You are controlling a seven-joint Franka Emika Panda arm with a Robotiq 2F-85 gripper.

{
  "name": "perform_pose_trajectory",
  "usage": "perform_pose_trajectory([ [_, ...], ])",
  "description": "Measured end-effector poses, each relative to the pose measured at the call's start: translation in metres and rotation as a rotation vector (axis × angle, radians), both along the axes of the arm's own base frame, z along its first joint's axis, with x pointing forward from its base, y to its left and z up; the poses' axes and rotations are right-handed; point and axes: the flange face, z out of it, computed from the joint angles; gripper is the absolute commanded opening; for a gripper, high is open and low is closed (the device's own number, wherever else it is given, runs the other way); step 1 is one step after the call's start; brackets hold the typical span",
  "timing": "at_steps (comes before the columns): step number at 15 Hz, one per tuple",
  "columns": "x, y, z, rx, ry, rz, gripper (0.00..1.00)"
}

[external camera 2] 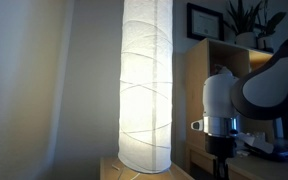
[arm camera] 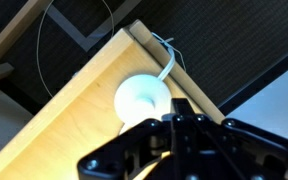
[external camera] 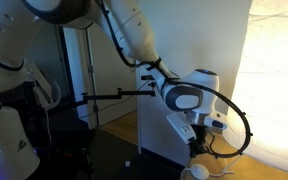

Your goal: Turn off the lamp

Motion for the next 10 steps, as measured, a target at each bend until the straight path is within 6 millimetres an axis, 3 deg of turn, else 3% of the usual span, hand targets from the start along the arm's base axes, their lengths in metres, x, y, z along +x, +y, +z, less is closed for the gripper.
perform_pose_trajectory([
  [10,0.0089,-0.0008,-0.0065,-0.039,-0.096,0.062,0.00],
])
